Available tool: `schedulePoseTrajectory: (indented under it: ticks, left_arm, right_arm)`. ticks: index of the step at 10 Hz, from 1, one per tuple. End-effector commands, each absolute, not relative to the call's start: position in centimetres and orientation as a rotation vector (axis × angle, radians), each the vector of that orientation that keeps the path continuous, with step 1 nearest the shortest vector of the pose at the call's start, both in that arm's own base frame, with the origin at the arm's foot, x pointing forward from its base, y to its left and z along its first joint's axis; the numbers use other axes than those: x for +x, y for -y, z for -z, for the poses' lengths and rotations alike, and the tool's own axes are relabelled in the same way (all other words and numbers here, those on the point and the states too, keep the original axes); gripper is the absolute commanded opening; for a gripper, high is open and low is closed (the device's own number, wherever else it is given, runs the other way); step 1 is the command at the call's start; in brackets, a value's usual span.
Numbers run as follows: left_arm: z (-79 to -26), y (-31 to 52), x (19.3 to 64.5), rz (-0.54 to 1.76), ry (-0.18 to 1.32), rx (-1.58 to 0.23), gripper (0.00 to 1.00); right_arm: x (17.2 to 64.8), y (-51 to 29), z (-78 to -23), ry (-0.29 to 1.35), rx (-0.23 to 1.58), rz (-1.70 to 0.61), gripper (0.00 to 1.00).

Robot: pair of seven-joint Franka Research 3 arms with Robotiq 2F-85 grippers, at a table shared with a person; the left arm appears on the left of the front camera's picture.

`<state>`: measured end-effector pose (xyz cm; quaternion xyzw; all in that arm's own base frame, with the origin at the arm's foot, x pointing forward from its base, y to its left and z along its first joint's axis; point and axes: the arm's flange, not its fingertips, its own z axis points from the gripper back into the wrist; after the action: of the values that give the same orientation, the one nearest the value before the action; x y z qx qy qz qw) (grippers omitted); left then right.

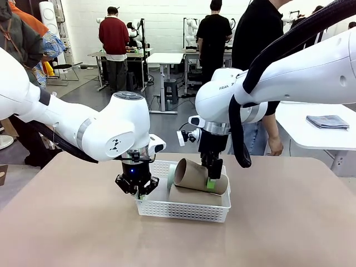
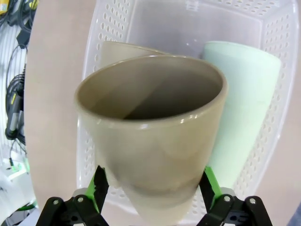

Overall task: Clean and organize the cups into the basket.
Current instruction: Pick up the Reusable plastic cup from the right side of the table and stack it inside the Organizing basket in the center of the table.

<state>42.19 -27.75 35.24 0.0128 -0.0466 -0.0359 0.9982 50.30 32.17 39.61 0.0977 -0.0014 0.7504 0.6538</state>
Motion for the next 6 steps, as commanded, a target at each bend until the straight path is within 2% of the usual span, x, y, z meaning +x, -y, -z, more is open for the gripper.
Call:
schedulePoseTrajectory:
  ticks: [1,4,6]
  left_arm:
    - [-35.3,27.6,42.1,0.086,0.102,0.026,0.00]
    - [-35.3,27.6,42.1,0.086,0.102,0.026,0.00]
    - [-35.3,27.6,42.1,0.086,0.102,0.026,0.00]
  right_arm:
    - [48.8,-29.0,-42.5,0.130,0.233,-1.688,1.00]
    - [46.8,-20.1,-46.5,0.384,0.419,-1.664,1.00]
    - [45.2,-13.3,-46.2,0.550,0.554,-1.626,1.00]
